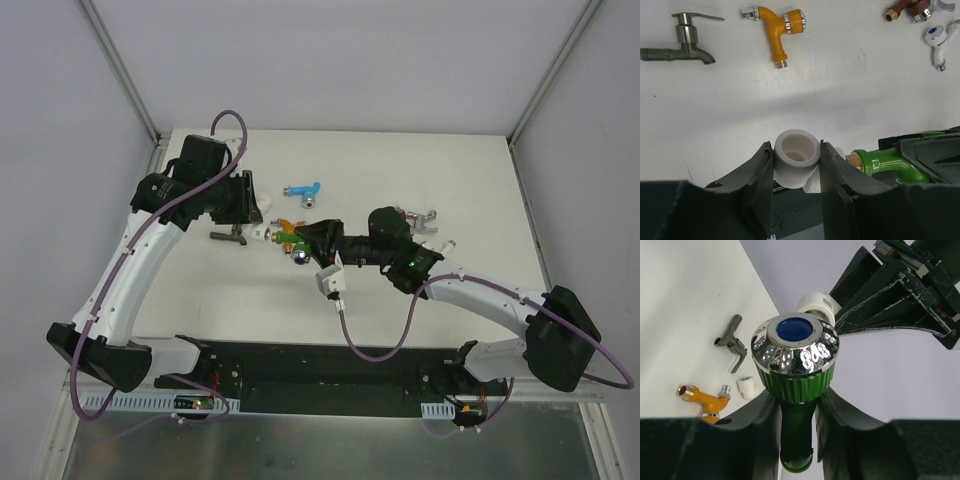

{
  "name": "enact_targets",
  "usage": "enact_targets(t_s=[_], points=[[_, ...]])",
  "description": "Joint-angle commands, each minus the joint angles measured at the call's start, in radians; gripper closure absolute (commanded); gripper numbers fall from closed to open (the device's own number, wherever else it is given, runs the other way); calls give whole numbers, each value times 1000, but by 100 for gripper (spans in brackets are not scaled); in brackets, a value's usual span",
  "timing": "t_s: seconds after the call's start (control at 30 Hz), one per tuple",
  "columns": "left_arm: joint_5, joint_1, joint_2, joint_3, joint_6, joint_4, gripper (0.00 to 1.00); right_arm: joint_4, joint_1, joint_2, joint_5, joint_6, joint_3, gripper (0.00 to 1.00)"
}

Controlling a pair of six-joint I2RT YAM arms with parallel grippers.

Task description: Install the water faucets

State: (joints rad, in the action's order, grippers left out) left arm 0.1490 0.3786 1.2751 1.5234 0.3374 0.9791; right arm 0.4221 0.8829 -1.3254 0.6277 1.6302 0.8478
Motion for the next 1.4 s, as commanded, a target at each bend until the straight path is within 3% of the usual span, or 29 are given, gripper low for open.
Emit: enact_targets(t_s=[0.0,0.9,1.17,1.37], points=[[23,0,-3,44,29,-2,100,50,10,9,-9,92,25,100],[6,51,20,34,64,-3,100,24,42,-15,-101,169,31,100],[-45,60,12,21,146,-8,100,40,67,-29,-169,212,27,100],[-36,65,-32,-19,163,-63,100,50,64,-23,-105,71,36,100]])
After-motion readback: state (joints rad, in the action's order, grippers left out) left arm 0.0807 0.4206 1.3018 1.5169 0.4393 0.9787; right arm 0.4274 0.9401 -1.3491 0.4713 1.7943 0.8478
